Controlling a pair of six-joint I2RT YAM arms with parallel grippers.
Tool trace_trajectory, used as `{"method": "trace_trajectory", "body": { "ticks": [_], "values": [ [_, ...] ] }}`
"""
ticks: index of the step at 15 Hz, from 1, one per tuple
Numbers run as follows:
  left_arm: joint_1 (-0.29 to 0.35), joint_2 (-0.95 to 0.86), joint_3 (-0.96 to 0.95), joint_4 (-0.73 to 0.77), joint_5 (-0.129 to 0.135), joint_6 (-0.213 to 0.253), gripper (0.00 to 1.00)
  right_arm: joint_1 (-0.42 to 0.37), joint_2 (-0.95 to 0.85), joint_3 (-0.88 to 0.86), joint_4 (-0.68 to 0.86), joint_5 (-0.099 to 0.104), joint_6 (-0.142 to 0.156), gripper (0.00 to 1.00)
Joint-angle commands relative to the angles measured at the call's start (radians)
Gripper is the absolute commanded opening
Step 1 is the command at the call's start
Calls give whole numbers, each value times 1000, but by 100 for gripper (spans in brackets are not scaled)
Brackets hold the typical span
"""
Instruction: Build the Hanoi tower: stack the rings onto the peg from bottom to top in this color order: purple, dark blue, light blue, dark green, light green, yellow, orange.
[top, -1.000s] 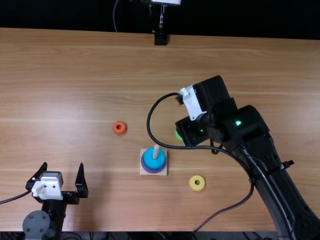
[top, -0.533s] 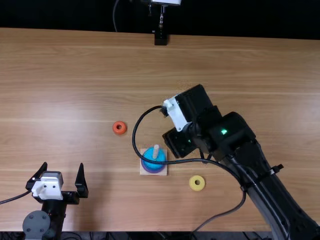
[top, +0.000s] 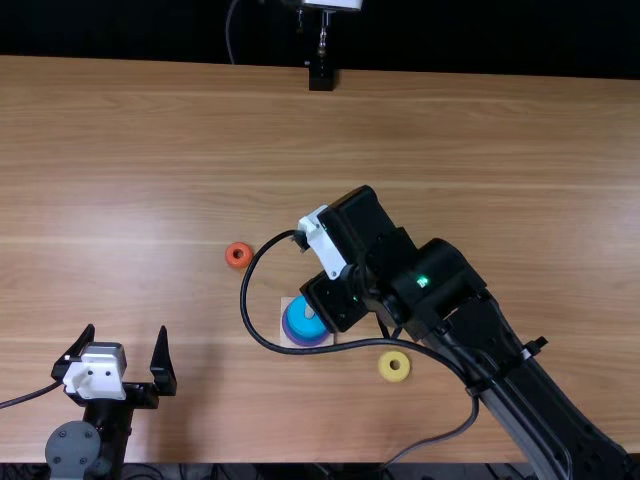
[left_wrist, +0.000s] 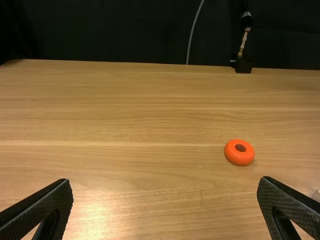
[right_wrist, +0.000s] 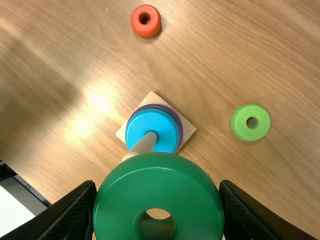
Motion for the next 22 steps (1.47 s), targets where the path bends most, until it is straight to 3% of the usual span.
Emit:
{"method": "trace_trajectory", "body": {
  "ticks": [1, 22],
  "values": [
    [-1, -12, -63, -23, -6, 7, 100, 8, -32, 32, 6, -5, 14, 0],
    [-1, -12, -63, -23, -6, 7, 100, 43, -26, 32, 73, -5, 14, 0]
  ]
}}
